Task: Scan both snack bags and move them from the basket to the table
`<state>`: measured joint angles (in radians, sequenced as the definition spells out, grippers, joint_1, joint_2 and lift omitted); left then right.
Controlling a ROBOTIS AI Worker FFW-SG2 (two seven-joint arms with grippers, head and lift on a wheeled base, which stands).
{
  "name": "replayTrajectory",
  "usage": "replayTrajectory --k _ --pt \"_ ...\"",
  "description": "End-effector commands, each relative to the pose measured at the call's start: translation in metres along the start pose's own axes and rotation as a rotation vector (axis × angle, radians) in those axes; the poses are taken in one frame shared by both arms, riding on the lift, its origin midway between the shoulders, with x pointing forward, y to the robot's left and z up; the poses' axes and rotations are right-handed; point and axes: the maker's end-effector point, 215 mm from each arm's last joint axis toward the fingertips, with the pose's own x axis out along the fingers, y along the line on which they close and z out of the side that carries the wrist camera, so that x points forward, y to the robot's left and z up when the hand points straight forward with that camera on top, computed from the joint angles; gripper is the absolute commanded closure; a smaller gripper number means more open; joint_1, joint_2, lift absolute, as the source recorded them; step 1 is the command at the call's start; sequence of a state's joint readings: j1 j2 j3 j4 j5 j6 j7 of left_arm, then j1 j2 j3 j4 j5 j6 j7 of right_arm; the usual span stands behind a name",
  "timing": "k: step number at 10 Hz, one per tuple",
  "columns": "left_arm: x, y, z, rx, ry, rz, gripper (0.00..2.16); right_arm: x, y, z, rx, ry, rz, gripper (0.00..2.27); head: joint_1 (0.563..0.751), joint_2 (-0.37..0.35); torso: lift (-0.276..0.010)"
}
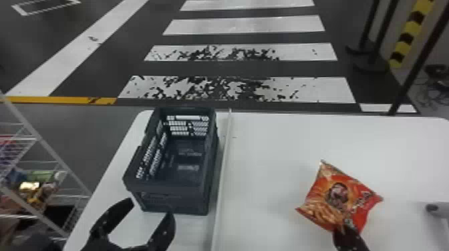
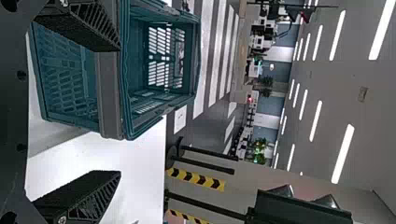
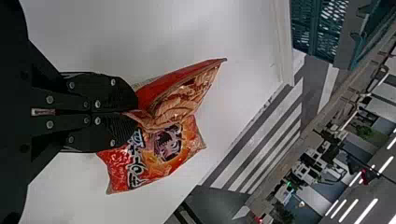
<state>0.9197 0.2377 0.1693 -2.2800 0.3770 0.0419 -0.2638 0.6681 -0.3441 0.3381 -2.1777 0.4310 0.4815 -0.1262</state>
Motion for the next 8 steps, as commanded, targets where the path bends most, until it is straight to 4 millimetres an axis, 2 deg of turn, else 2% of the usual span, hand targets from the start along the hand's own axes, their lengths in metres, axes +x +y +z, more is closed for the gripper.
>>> replayTrajectory --k 1,2,3,4,6,8 --pt "0.003 -0.004 0.0 -0.006 -0.004 -0.006 0.05 -0.009 -0.028 0.02 0.162 -0.029 -0.008 2.25 0.695 0.133 -0.098" --pt "0.007 -0.008 -0.001 -0.012 -0.004 -0.015 0.05 -0.012 -0.047 0.035 0.35 -0.053 0.015 2.25 0.695 0.12 -0.098" --pt "0.011 -0.012 0.002 -0.014 -0.011 -0.024 0.05 -0.014 -0.056 0.048 0.559 -0.084 0.082 2.25 0.695 0.103 -0.098" --pt "0.014 -0.015 0.003 -0.007 -0.013 -0.032 0.05 -0.012 -0.061 0.054 0.666 -0.099 0.118 2.25 0.695 0.098 -0.098" --pt "0.015 -0.013 -0.002 -0.002 -0.001 -0.033 0.05 -0.014 -0.061 0.054 0.931 -0.095 0.264 2.25 0.695 0.077 -0.098" --pt "0.015 -0.011 -0.008 -0.001 0.01 -0.035 0.05 -0.021 -0.05 0.05 1.238 -0.072 0.445 2.25 0.695 0.073 -0.098"
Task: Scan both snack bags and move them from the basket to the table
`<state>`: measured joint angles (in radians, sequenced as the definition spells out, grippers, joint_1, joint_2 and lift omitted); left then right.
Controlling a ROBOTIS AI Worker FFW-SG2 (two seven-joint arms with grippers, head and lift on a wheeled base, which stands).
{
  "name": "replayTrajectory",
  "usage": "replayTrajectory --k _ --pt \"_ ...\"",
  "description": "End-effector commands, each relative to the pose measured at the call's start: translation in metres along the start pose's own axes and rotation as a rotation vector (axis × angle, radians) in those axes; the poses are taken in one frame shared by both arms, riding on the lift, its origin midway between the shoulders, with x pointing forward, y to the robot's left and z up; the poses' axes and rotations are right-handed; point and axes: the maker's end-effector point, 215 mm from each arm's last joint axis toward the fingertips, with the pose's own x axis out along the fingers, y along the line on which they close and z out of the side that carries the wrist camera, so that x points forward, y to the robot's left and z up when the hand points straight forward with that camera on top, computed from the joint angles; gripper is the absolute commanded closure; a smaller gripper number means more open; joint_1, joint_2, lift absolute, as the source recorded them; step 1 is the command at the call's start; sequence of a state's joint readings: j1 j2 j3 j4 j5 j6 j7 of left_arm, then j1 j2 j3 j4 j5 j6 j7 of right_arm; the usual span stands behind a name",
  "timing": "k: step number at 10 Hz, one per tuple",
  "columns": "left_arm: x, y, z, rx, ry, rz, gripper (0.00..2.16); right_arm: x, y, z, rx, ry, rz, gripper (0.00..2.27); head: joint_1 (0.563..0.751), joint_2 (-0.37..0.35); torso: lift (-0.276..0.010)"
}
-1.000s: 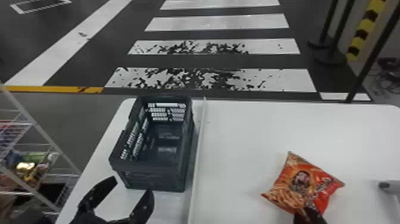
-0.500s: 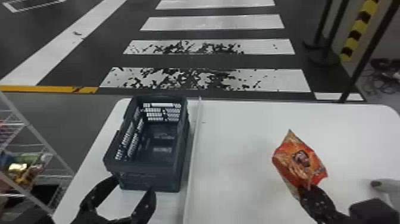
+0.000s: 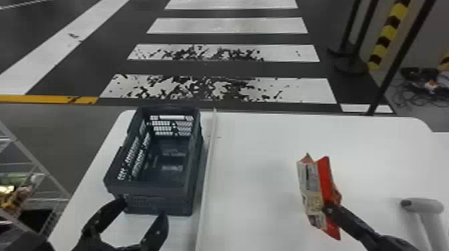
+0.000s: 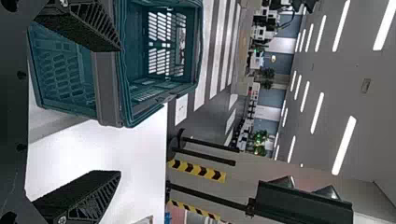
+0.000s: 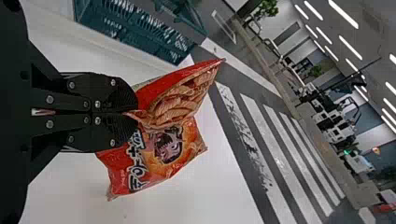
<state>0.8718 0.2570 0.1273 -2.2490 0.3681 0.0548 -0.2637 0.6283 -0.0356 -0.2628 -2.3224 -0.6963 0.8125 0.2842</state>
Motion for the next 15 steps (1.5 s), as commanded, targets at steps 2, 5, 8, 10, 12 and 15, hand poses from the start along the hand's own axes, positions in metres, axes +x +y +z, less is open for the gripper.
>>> replayTrajectory --k 2,5,8,10,12,15 --pt "0.0 -0.001 -0.003 -0.007 0.004 -0.011 0.05 -0.014 0.021 0.008 0.312 0.009 0.189 2.25 0.695 0.086 -0.098" --pt "0.001 -0.006 -0.001 0.0 0.002 -0.027 0.05 -0.031 -0.015 0.026 0.459 -0.066 0.182 2.25 0.695 0.066 -0.098" --pt "0.001 -0.007 -0.003 0.005 0.006 -0.031 0.05 -0.04 -0.089 0.006 0.484 -0.089 -0.029 2.26 0.695 -0.025 -0.098" --pt "0.001 -0.008 -0.003 0.002 0.005 -0.031 0.05 -0.051 -0.111 -0.013 0.445 -0.052 -0.135 1.79 0.695 -0.094 -0.098" --pt "0.003 -0.011 -0.002 0.003 0.001 -0.036 0.05 -0.062 -0.112 -0.011 0.349 -0.037 -0.227 0.04 0.695 -0.119 -0.098" --pt "0.004 -0.014 -0.002 -0.004 0.0 -0.04 0.05 -0.063 -0.113 -0.019 0.332 -0.023 -0.294 0.05 0.695 -0.14 -0.098"
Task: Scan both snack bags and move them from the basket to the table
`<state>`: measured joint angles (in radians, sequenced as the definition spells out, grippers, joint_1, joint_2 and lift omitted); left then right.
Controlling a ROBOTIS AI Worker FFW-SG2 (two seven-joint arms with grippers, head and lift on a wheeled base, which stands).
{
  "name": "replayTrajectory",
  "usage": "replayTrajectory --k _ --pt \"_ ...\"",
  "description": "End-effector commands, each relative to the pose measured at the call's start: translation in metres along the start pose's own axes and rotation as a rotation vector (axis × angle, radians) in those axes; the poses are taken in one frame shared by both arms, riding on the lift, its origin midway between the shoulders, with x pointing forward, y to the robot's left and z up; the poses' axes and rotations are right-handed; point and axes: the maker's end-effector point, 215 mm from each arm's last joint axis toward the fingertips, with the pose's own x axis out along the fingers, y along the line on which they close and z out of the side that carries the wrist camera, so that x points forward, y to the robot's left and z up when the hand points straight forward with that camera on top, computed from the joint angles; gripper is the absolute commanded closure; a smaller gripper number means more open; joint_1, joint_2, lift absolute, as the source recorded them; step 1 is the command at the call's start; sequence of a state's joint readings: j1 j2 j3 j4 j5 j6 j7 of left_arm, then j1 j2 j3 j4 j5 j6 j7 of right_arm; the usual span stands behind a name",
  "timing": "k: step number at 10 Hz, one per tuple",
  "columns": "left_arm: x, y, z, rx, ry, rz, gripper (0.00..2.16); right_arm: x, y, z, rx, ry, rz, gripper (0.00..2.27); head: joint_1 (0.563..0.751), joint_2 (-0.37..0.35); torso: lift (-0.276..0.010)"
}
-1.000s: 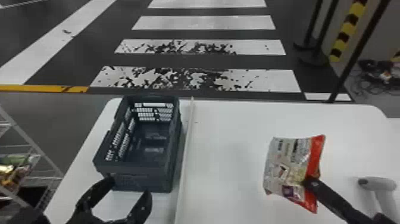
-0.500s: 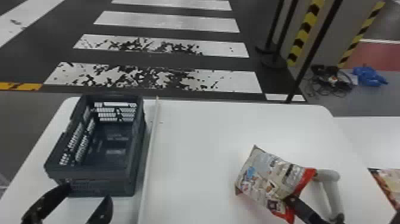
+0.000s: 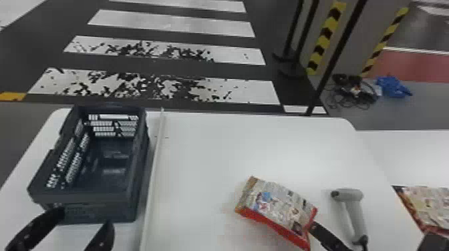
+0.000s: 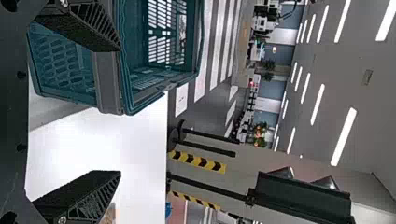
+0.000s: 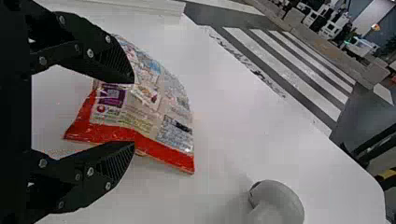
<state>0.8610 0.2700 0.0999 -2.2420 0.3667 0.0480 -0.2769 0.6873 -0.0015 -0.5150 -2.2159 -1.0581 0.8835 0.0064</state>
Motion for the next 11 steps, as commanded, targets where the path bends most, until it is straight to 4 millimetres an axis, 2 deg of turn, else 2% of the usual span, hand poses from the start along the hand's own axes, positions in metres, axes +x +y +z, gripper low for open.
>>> replayTrajectory --k 1,2,3,5,6,7,8,9,10,11 --pt "-0.001 0.001 -0.002 0.0 0.003 0.001 0.05 0.001 0.002 0.004 -0.001 -0.022 0.001 0.05 0.695 -0.142 -0.098" --pt "-0.003 0.003 -0.002 0.002 0.004 0.007 0.05 0.0 0.003 0.007 -0.015 -0.027 0.003 0.09 0.695 -0.143 -0.098" --pt "-0.004 0.004 -0.001 0.004 0.001 0.009 0.05 -0.003 0.015 0.0 -0.025 0.005 0.067 0.09 0.695 -0.141 -0.098" --pt "-0.005 0.004 0.001 0.005 -0.007 0.01 0.05 -0.016 0.044 -0.02 -0.074 0.096 0.184 0.09 0.695 -0.093 -0.098" --pt "-0.005 0.004 0.0 0.003 -0.006 0.012 0.05 -0.023 0.053 -0.024 -0.117 0.123 0.215 0.09 0.695 -0.076 -0.098" --pt "-0.007 0.003 0.004 0.007 -0.021 0.012 0.05 -0.024 0.057 -0.026 -0.175 0.138 0.23 0.09 0.695 -0.05 -0.098" --pt "-0.009 0.003 0.005 0.01 -0.028 0.013 0.05 -0.02 0.058 -0.019 -0.232 0.136 0.242 0.17 0.695 -0.036 -0.098" --pt "-0.011 0.002 0.005 0.013 -0.031 0.014 0.05 -0.019 0.059 -0.018 -0.257 0.152 0.263 0.5 0.695 -0.031 -0.098" --pt "-0.015 0.0 0.009 0.02 -0.045 0.013 0.05 -0.015 0.062 -0.015 -0.277 0.16 0.279 1.11 0.695 -0.031 -0.098" --pt "-0.018 0.0 0.012 0.026 -0.059 0.013 0.05 -0.009 0.058 -0.01 -0.299 0.163 0.26 2.21 0.695 -0.032 -0.098"
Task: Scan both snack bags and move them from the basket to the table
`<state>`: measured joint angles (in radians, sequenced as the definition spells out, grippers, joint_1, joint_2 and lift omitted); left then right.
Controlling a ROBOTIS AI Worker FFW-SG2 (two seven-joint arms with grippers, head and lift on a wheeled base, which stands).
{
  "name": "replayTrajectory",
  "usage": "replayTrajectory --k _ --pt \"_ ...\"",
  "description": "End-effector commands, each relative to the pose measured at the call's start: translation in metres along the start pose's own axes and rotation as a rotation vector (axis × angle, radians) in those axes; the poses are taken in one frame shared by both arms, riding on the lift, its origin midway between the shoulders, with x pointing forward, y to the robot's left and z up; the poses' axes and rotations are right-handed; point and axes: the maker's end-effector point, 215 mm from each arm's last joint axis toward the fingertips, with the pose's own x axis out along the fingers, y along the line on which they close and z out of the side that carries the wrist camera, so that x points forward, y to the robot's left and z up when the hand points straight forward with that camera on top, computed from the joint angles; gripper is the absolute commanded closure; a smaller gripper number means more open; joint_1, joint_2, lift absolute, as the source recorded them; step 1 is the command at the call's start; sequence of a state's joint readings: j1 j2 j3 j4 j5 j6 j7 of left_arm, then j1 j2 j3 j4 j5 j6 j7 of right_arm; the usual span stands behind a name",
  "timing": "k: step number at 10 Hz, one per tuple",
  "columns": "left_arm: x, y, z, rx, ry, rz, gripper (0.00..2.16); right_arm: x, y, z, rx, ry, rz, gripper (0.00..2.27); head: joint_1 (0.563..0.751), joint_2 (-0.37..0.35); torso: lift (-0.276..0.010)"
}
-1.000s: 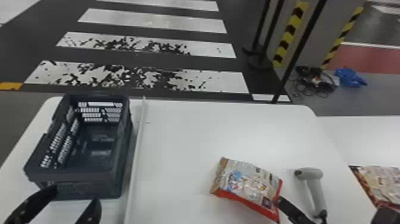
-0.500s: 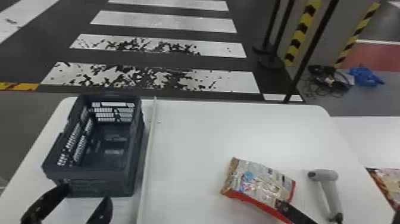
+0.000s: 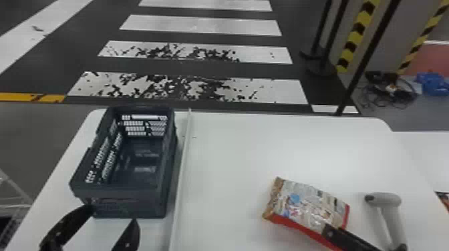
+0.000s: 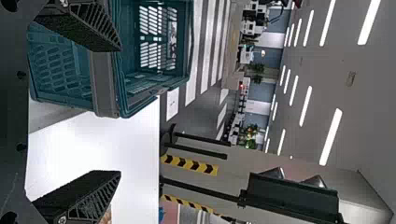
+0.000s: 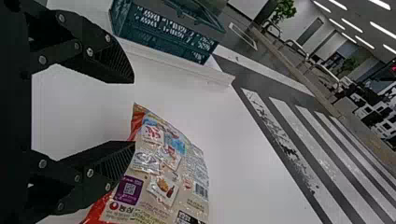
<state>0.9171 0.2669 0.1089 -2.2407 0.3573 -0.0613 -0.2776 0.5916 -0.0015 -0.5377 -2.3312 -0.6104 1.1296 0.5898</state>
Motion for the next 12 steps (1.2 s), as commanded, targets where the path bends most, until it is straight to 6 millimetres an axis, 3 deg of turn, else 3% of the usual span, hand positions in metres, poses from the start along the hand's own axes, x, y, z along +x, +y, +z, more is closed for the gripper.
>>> replayTrajectory --k 1,3,6,8,10,12 --pt "-0.004 -0.001 0.002 0.006 -0.009 0.0 0.05 0.009 -0.009 0.013 -0.045 -0.016 -0.015 2.25 0.695 -0.04 -0.098" --pt "-0.009 -0.002 0.011 0.023 -0.043 0.006 0.05 0.03 -0.028 0.062 -0.196 -0.151 -0.06 2.25 0.695 -0.053 -0.098" --pt "-0.017 -0.002 0.016 0.029 -0.066 0.022 0.05 0.075 -0.079 0.08 -0.193 -0.11 -0.072 2.25 0.695 -0.091 -0.098" --pt "-0.02 0.001 0.019 0.022 -0.074 0.048 0.05 0.092 -0.106 0.092 -0.269 -0.095 -0.092 2.25 0.695 -0.106 -0.098" --pt "-0.02 0.008 0.025 0.021 -0.085 0.106 0.05 0.096 -0.124 0.108 -0.356 -0.097 -0.115 2.25 0.695 -0.118 -0.098" --pt "-0.018 0.006 0.029 0.018 -0.092 0.133 0.05 0.091 -0.141 0.111 -0.394 -0.106 -0.127 2.25 0.695 -0.132 -0.098"
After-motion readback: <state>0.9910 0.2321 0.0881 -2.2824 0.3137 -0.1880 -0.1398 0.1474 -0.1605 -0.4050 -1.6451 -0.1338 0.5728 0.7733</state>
